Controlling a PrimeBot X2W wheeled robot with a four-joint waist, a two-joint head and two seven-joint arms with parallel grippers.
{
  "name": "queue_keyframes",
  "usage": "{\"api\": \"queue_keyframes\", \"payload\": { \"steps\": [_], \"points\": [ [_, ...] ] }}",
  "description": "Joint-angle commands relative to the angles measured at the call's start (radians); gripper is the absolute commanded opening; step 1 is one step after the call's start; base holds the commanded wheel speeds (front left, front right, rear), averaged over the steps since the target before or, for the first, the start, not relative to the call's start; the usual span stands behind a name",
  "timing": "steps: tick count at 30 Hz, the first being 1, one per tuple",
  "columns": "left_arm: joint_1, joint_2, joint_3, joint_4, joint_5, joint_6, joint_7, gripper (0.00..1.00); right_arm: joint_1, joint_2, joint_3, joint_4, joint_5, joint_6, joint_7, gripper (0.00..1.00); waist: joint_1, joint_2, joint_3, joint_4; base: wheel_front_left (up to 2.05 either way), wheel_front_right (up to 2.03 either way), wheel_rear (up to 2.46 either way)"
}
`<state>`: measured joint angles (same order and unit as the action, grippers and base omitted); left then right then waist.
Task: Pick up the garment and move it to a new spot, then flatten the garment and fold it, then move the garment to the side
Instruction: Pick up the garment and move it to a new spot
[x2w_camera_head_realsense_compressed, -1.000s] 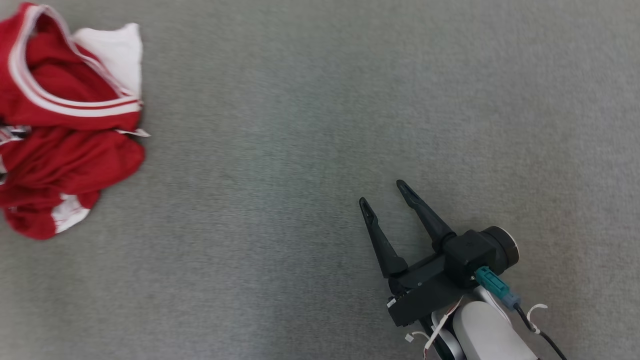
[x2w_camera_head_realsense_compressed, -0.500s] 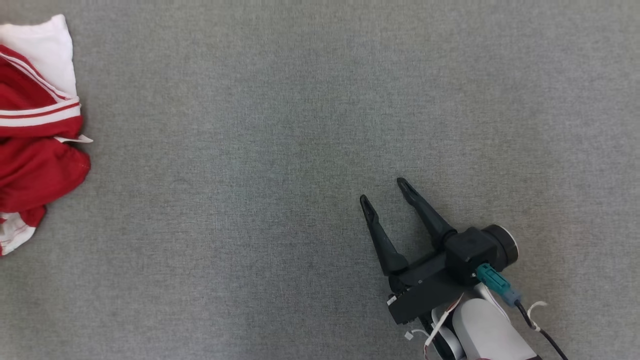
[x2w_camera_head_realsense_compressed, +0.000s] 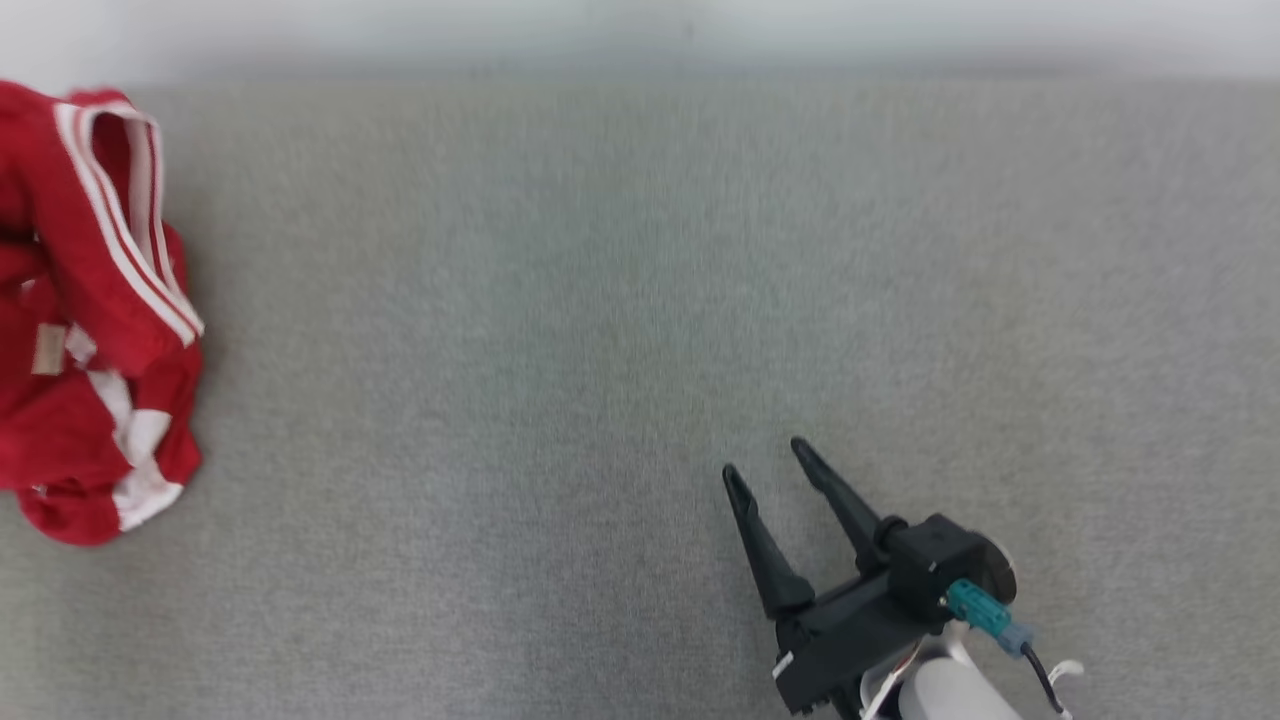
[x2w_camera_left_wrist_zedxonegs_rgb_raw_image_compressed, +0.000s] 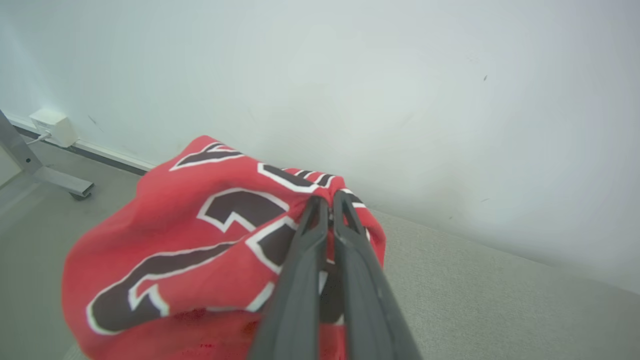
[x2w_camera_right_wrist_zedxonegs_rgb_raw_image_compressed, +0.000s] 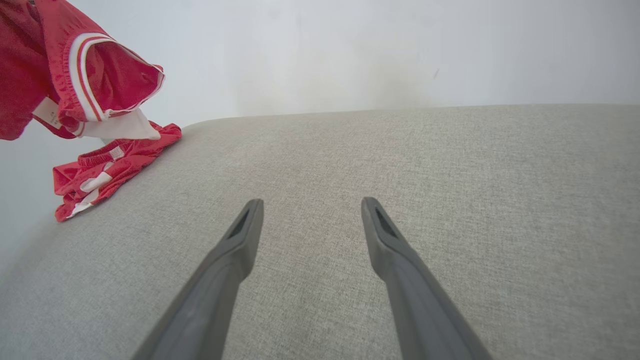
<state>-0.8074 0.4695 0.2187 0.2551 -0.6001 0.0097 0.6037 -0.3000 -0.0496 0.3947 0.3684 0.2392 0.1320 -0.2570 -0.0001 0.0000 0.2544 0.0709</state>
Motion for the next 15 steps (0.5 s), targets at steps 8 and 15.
{"api": "queue_keyframes", "payload": {
  "steps": [8, 15],
  "points": [
    [-0.124, -0.116, -0.162, -0.112, -0.014, -0.055, 0.034, 0.00, 0.054, -0.002, 0.019, 0.005, 0.066, -0.002, -0.007, 1.00, 0.0001, 0.0000, -0.216, -0.056, 0.00, 0.00, 0.00],
    [-0.109, -0.243, -0.252, -0.159, -0.059, -0.081, 0.003, 0.00, 0.077, -0.001, 0.011, -0.005, 0.062, -0.002, -0.008, 1.00, 0.0001, 0.0000, -0.245, -0.169, 0.00, 0.00, 0.00]
  ]
}}
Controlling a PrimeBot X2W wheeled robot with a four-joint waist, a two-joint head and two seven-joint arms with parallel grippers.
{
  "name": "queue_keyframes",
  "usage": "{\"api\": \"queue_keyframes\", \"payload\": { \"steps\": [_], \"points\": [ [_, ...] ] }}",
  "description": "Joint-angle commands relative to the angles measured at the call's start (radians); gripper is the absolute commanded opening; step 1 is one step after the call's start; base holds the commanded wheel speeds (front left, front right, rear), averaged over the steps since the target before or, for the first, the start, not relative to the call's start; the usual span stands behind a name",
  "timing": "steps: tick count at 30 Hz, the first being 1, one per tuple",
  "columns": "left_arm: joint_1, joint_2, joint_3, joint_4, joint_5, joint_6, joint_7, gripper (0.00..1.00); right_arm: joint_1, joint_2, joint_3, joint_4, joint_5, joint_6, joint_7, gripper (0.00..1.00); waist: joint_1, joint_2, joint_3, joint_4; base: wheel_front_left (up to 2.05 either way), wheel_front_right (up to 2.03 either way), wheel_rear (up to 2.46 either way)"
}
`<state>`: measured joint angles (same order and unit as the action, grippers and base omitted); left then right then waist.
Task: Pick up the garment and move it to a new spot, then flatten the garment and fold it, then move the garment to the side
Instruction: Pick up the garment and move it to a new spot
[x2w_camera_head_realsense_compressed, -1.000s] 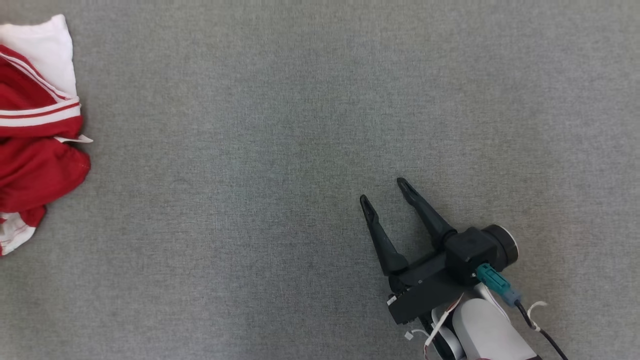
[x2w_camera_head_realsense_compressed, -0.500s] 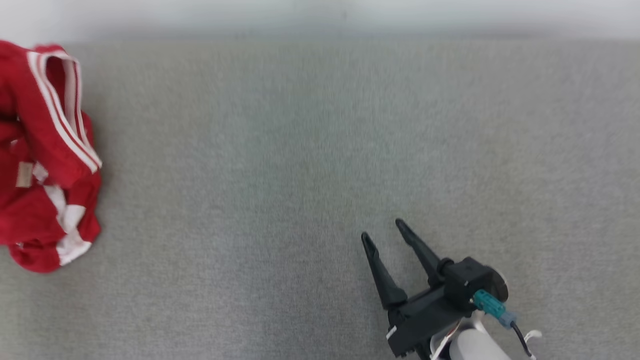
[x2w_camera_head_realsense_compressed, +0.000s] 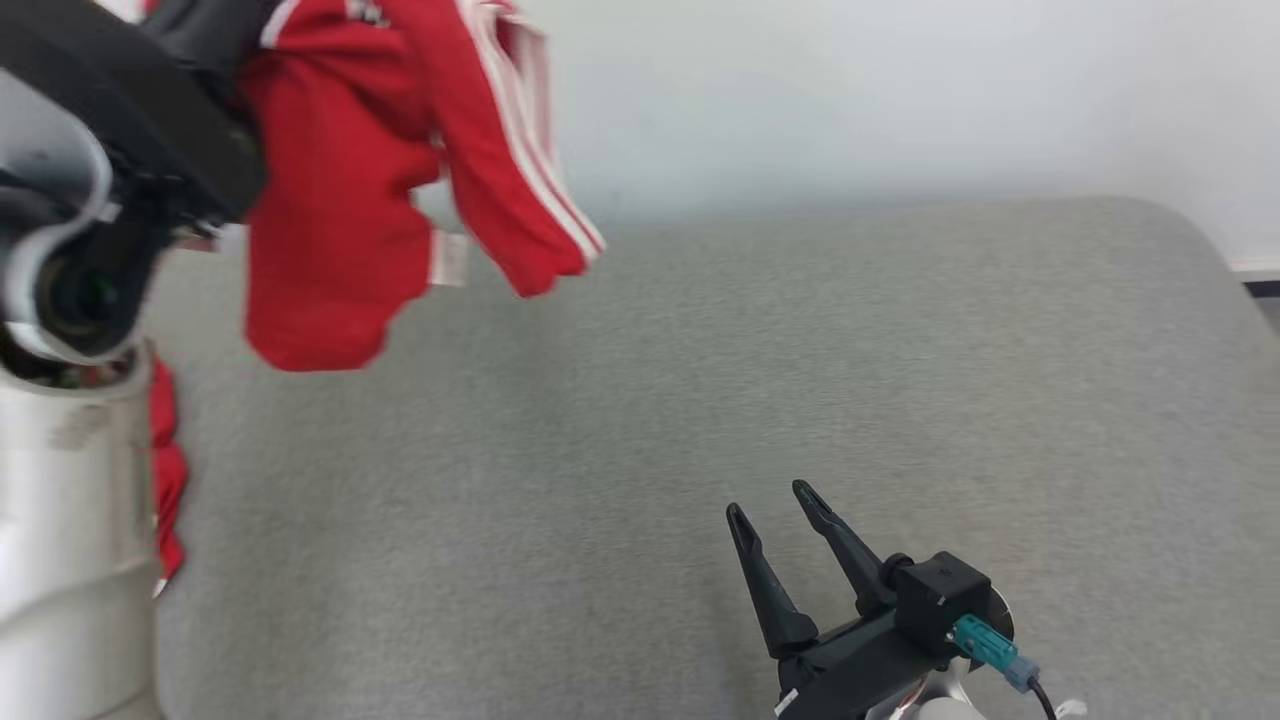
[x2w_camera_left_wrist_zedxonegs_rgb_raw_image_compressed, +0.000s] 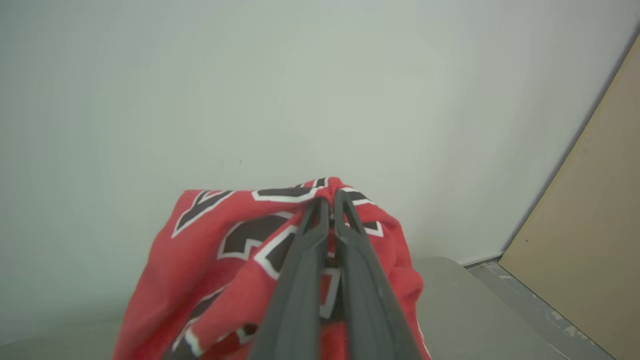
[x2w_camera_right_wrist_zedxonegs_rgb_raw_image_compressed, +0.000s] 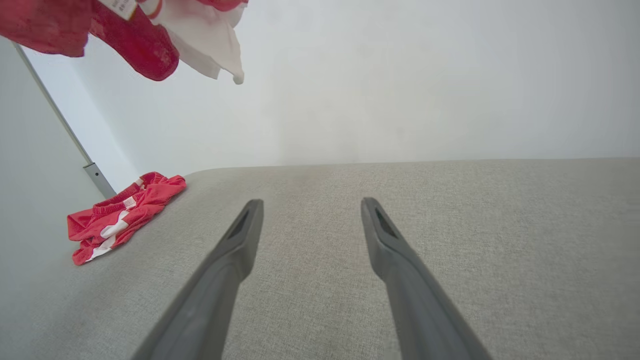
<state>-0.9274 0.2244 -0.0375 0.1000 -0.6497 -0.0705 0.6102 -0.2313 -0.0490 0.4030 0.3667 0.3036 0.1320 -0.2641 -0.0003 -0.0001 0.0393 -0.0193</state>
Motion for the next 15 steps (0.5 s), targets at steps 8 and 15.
{"api": "queue_keyframes", "payload": {
  "steps": [8, 15],
  "points": [
    [0.147, -0.069, -0.111, -0.005, 0.061, -0.024, -0.108, 0.00, 0.004, -0.002, -0.032, 0.003, -0.038, -0.002, -0.001, 1.00, 0.0003, 0.0001, -0.007, -0.253, 0.00, 0.00, 0.00],
    [0.278, -0.112, -0.179, 0.125, 0.128, -0.023, -0.260, 0.00, -0.002, -0.002, -0.042, 0.001, -0.066, -0.002, 0.007, 1.00, 0.0003, 0.0001, 0.029, -0.370, 0.00, 0.00, 0.00]
  ]
}}
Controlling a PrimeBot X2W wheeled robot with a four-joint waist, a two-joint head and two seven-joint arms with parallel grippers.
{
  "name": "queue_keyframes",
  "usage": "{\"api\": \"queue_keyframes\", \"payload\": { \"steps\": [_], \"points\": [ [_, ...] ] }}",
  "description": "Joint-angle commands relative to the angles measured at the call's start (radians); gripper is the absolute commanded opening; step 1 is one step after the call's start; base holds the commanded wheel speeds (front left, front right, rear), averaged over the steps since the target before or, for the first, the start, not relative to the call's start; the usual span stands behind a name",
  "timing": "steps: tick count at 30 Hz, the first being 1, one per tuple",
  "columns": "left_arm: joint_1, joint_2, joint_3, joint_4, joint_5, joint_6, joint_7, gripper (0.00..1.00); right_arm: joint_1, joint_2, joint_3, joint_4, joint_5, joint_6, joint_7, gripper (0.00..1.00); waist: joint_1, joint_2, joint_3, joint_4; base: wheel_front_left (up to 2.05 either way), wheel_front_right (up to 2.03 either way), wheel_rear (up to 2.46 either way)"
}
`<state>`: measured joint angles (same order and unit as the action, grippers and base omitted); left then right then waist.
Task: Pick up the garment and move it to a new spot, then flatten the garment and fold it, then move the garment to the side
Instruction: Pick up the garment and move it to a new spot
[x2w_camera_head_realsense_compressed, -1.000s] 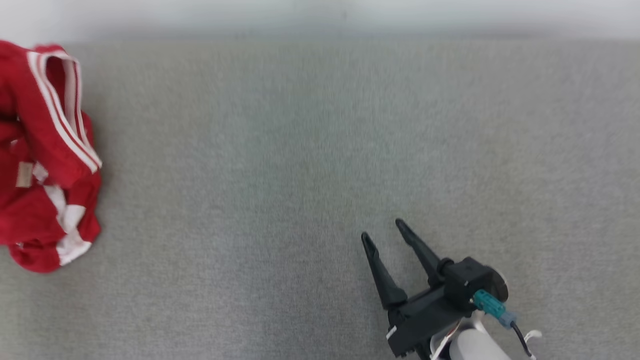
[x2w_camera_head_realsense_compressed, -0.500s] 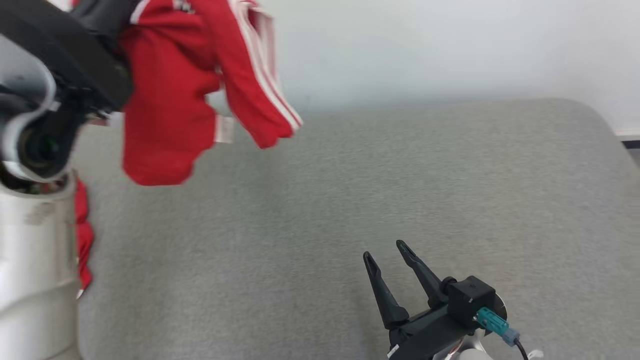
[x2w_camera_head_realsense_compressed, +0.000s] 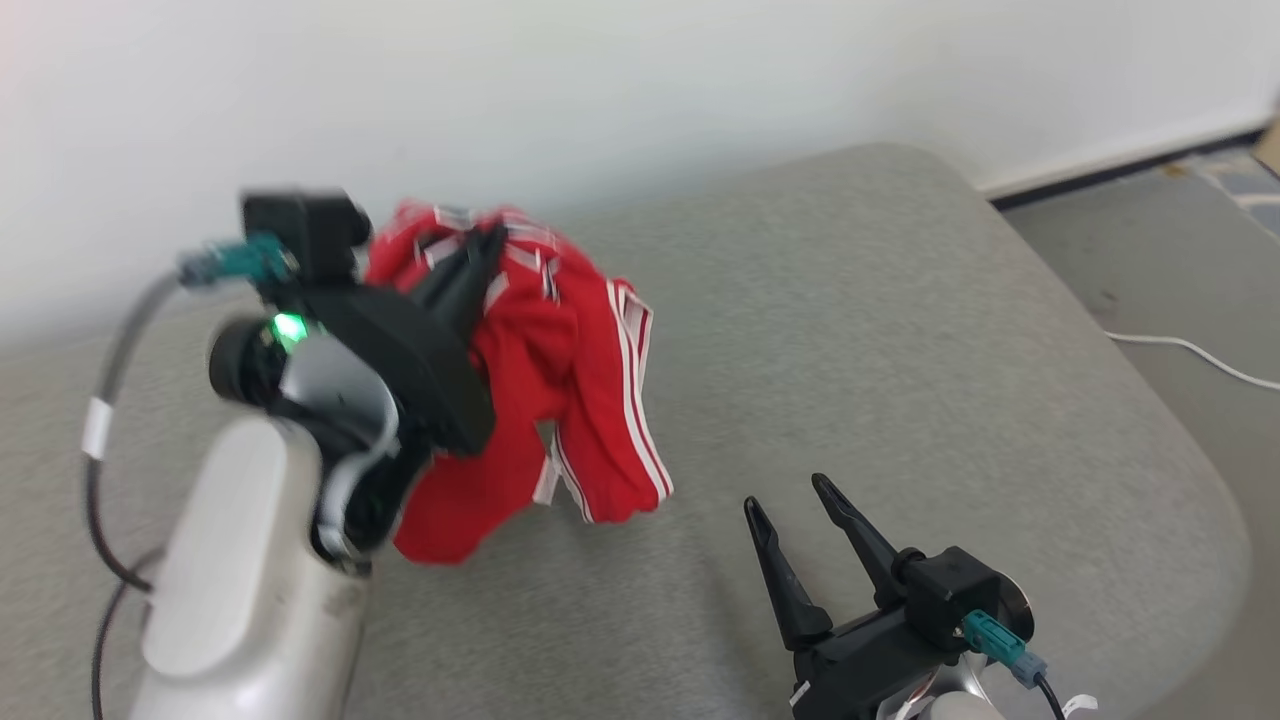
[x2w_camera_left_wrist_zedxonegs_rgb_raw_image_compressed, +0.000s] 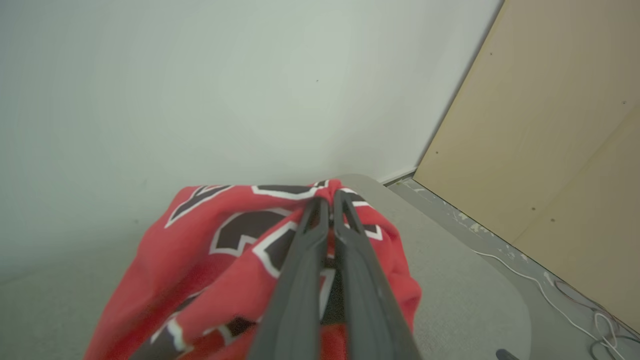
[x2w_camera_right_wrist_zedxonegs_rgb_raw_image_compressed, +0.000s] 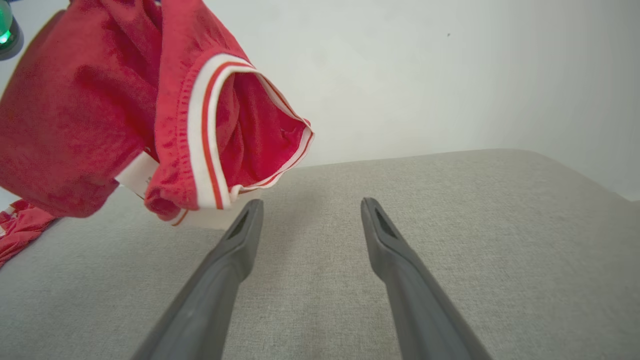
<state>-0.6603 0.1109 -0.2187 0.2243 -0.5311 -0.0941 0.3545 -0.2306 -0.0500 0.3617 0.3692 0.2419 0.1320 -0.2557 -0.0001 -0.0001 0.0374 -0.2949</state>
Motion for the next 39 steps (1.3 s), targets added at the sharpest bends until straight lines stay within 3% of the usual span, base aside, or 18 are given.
{"api": "queue_keyframes", "payload": {
  "steps": [1, 6, 8, 13, 19, 30, 39],
  "points": [
    [0.029, 0.000, -0.003, 0.028, 0.020, 0.004, -0.031, 0.00, -0.004, -0.001, 0.000, -0.004, -0.007, -0.002, 0.001, 1.00, 0.0001, 0.0001, 0.035, -0.106, 0.00, 0.00, 0.00],
    [0.112, -0.016, -0.018, 0.185, 0.087, 0.045, -0.211, 0.00, 0.005, -0.001, -0.012, -0.014, -0.015, -0.002, 0.005, 1.00, 0.0001, 0.0001, 0.051, -0.120, 0.00, 0.00, 0.00],
    [0.137, -0.020, -0.038, 0.244, 0.115, 0.053, -0.280, 1.00, 0.012, 0.000, -0.019, -0.015, -0.020, -0.002, 0.006, 1.00, 0.0001, 0.0001, 0.048, -0.112, 0.00, 0.00, 0.00],
    [0.171, -0.034, -0.058, 0.312, 0.148, 0.069, -0.440, 1.00, 0.027, -0.001, -0.048, -0.016, -0.036, -0.002, 0.010, 1.00, 0.0001, 0.0001, 0.031, -0.068, 0.00, 0.00, 0.00],
    [0.241, -0.045, -0.065, 0.281, 0.163, 0.085, -0.600, 1.00, 0.064, -0.001, -0.100, -0.024, -0.051, -0.002, 0.014, 1.00, 0.0001, 0.0001, -0.016, 0.043, 0.00, 0.00, 0.00],
    [0.466, -0.009, 0.072, 0.029, 0.222, 0.137, -0.619, 1.00, 0.109, -0.001, -0.179, -0.052, -0.064, -0.002, 0.036, 1.00, 0.0001, 0.0001, -0.070, 0.228, 0.00, 0.00, 0.00],
    [0.657, -0.020, 0.173, -0.076, 0.281, 0.123, -0.619, 1.00, 0.155, -0.001, -0.268, -0.031, -0.033, -0.002, 0.029, 1.00, 0.0001, 0.0001, -0.095, 0.275, 0.00, 0.00, 0.00]
  ]
}}
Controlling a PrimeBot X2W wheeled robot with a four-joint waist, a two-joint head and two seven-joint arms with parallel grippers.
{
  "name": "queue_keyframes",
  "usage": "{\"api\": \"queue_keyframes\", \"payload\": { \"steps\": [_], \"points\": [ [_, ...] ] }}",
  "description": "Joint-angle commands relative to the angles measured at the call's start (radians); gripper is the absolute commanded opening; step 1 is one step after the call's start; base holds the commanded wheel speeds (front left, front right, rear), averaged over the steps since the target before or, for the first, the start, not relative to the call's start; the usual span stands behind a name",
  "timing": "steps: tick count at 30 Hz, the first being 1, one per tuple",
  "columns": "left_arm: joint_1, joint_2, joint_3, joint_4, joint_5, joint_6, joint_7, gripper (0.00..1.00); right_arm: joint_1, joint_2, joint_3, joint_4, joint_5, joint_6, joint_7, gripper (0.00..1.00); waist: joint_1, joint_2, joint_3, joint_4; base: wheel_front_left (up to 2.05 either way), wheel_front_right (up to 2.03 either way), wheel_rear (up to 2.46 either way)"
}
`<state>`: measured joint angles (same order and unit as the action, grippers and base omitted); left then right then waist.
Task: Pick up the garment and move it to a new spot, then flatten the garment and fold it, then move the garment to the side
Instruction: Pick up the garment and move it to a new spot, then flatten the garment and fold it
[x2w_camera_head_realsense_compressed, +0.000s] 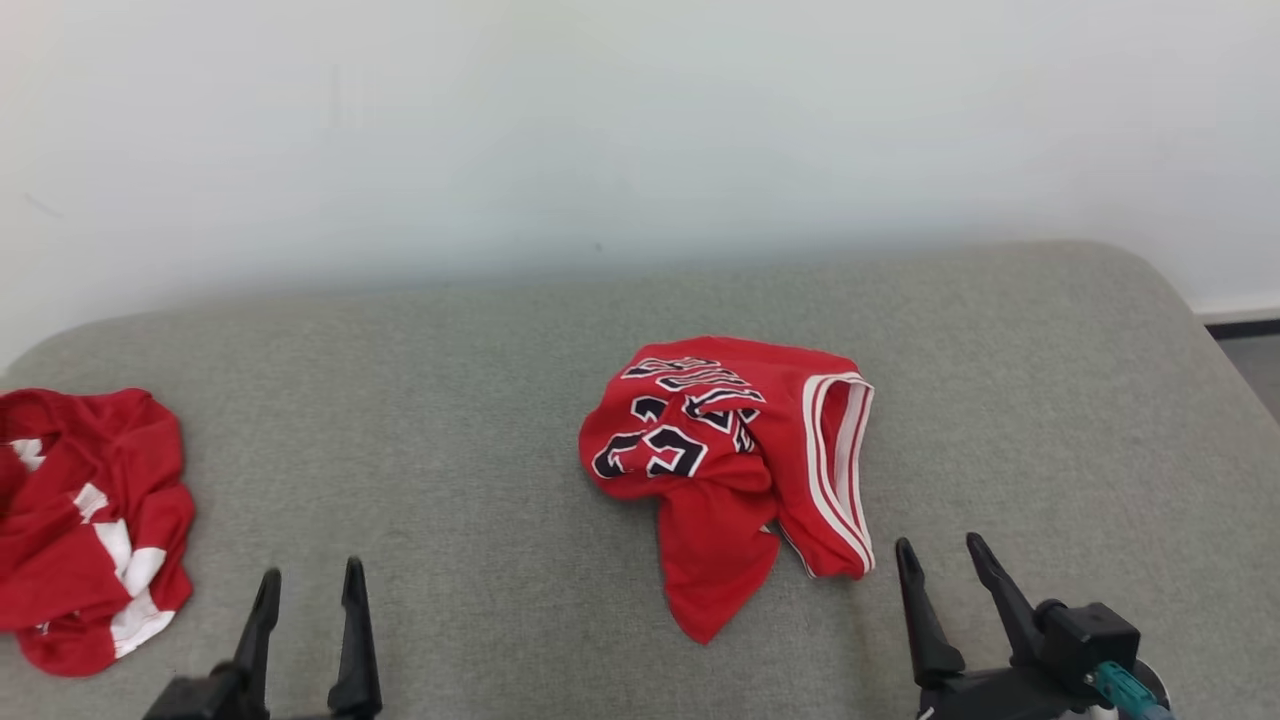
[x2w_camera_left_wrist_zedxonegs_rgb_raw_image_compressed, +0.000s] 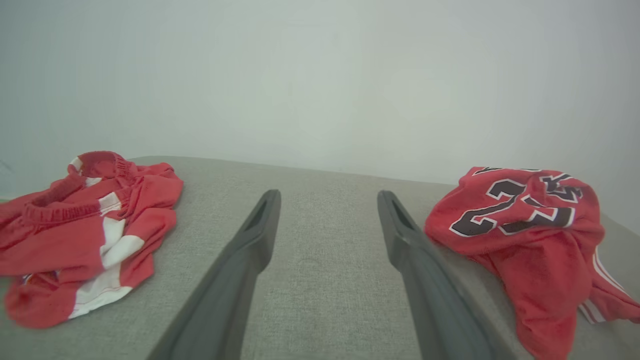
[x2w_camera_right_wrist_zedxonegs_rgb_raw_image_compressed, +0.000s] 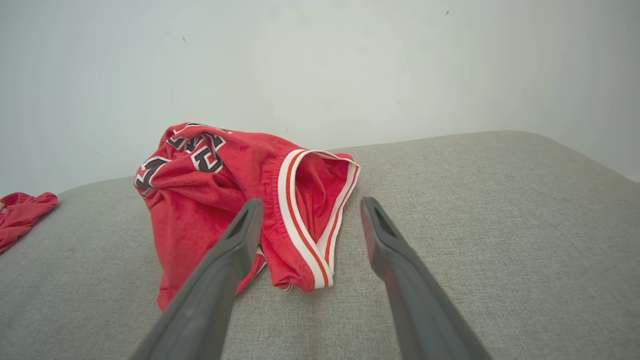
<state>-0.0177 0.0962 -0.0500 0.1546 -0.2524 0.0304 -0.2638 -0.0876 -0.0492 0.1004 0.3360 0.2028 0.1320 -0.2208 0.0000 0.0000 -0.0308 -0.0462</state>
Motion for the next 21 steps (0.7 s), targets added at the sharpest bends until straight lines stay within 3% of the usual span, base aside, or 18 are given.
{"api": "queue_keyframes", "payload": {
  "steps": [1, 10, 21],
  "points": [
    [0.032, -0.005, 0.011, -0.010, 0.009, -0.006, -0.001, 1.00, 0.015, -0.002, -0.016, 0.007, 0.003, -0.002, -0.008, 1.00, 0.0000, 0.0000, -0.028, 0.027, 0.00, 0.00, 0.00],
    [0.107, -0.024, 0.038, -0.039, 0.041, -0.014, -0.001, 1.00, 0.029, -0.001, -0.048, 0.038, 0.005, -0.002, -0.015, 1.00, 0.0000, 0.0000, -0.027, 0.018, 0.00, 0.00, 0.00],
    [0.082, -0.037, 0.038, -0.042, 0.033, -0.021, -0.001, 1.00, -0.005, -0.002, -0.036, 0.061, 0.025, -0.002, -0.007, 1.00, 0.0000, 0.0000, -0.014, 0.021, 0.00, 0.00, 0.00]
  ]
}}
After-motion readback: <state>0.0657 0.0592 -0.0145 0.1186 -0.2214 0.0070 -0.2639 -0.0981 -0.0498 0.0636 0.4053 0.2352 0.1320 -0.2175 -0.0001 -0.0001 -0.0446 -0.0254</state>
